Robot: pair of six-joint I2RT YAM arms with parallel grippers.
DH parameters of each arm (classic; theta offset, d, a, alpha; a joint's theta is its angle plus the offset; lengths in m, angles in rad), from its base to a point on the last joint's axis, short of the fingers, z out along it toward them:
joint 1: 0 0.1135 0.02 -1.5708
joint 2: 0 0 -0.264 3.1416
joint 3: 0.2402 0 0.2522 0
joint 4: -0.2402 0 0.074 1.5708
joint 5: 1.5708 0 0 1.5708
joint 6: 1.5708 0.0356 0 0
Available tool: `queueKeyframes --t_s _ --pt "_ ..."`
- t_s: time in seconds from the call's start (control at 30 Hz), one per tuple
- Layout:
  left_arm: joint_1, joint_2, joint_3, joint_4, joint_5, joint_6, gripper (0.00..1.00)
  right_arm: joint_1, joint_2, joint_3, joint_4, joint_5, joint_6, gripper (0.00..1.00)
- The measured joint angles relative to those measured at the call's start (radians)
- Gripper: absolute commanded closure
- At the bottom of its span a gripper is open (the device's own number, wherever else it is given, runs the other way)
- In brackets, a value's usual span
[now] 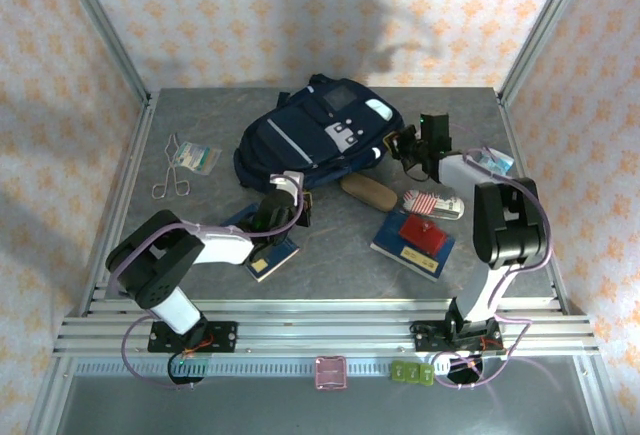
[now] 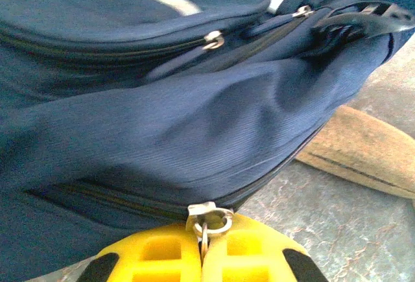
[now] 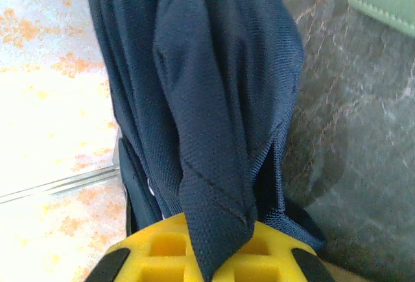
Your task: Pack the student bag
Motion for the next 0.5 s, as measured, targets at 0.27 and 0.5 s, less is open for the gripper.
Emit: queueKeyframes --t_s 0.27,0.5 --pt "0.020 -0.042 0.017 -0.148 0.017 0.005 1.00 -0.059 0.172 0.176 -0.052 -0.011 -0.034 0.62" --pt "0.010 -0.013 0.130 -0.265 0.035 0.014 1.00 -0.085 0.106 0.176 -0.116 0.057 -0.112 0.41"
